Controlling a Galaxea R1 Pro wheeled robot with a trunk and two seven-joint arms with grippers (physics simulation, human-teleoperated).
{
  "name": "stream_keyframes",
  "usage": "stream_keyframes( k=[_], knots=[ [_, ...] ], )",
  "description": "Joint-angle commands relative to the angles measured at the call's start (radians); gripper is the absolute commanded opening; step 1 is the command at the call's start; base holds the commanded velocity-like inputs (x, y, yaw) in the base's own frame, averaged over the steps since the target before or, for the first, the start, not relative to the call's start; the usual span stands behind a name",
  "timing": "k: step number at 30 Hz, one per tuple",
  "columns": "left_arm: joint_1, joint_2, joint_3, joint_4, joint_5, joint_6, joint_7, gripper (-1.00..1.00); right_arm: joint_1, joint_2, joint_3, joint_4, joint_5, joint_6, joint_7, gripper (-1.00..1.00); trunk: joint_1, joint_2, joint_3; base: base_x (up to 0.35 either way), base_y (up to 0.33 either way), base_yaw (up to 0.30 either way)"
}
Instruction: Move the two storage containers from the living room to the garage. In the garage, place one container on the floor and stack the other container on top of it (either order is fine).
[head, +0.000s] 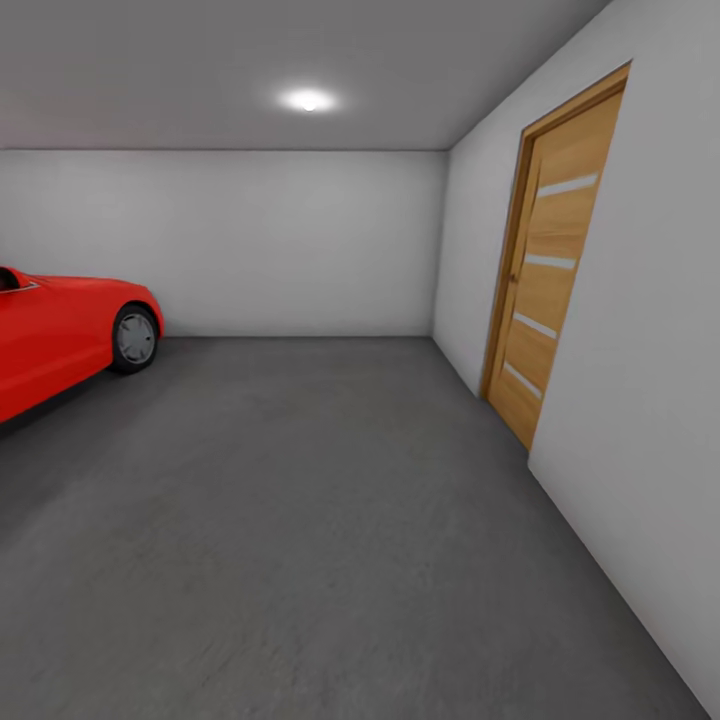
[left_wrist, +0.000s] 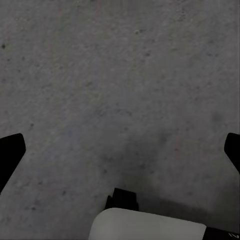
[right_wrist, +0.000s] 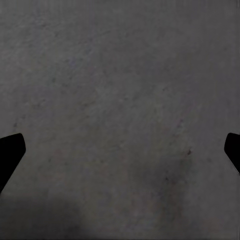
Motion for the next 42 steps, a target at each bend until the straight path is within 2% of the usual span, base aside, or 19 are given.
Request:
stream_keyframes(
  k=[1, 18, 35, 42],
  knots=[
    [0.000, -0.001, 0.002, -0.001, 0.000, -0.001, 0.000, 1.00, -0.001, 0.001, -0.004, 0.001, 0.010, -0.003, -0.002, 1.00, 0.001, 0.000, -0.001, 0.322, 0.000, 0.000],
    [0.000, -0.001, 0.003, -0.001, 0.000, -0.002, 0.000, 1.00, -0.001, 0.001, -0.004, 0.001, 0.010, -0.003, -0.002, 1.00, 0.001, 0.000, -0.001, 0.322, 0.000, -0.006],
    [0.000, 0.000, 0.003, -0.001, 0.000, -0.002, 0.000, 1.00, -0.001, 0.001, -0.004, 0.001, 0.011, -0.003, -0.002, 1.00, 0.001, 0.000, -0.001, 0.321, 0.017, -0.251],
    [0.000, 0.000, 0.003, 0.000, 0.000, -0.002, 0.000, 1.00, -0.001, 0.001, -0.004, 0.001, 0.010, -0.003, -0.002, 1.00, 0.001, 0.000, -0.001, 0.304, 0.176, -0.068]
  ],
)
